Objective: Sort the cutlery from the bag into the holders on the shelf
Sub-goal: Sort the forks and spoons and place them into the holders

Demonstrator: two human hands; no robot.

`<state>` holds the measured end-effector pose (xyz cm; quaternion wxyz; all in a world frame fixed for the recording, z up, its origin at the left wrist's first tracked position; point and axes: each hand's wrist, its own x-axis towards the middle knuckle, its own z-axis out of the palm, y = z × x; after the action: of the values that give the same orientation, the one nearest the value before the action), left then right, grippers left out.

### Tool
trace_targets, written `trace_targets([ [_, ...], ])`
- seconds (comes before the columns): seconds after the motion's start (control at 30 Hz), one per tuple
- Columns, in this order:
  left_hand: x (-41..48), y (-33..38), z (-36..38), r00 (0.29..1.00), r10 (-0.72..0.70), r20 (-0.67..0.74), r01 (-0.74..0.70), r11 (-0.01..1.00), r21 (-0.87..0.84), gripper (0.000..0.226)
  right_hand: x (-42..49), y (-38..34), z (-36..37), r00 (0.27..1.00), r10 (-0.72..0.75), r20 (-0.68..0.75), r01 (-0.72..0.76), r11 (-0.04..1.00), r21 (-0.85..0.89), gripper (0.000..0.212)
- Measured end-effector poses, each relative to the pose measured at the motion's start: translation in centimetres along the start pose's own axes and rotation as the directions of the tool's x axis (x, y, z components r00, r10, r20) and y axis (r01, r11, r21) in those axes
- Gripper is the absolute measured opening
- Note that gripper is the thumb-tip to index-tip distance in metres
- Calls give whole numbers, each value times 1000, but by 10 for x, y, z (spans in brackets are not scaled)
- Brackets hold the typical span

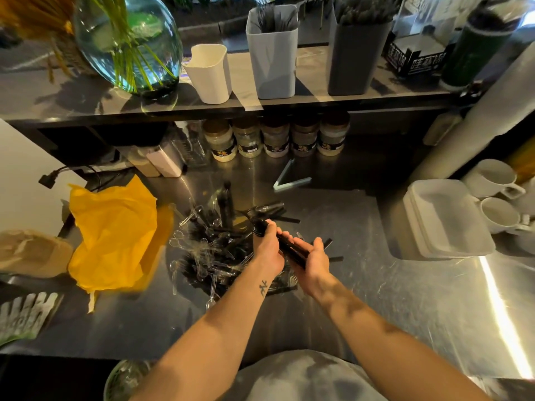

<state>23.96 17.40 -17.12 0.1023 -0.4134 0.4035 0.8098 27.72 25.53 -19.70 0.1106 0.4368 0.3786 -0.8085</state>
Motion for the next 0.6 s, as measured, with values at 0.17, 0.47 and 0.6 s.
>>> trace_targets([
  [0.17, -12, -5, 7, 998, 36, 57, -43, 991, 130, 27, -9, 5, 10, 993, -52, -102, 30, 978, -206, 41],
  [0.47, -14, -1, 4, 972, 157, 172, -213, 898, 385, 18, -22, 6, 15, 997, 23, 77, -8, 982, -187, 51],
  [0.6, -14, 10, -4, 966, 105, 235, -200, 881, 429, 30, -14, 1, -3, 978, 59, 200, 16, 934, -357, 61],
])
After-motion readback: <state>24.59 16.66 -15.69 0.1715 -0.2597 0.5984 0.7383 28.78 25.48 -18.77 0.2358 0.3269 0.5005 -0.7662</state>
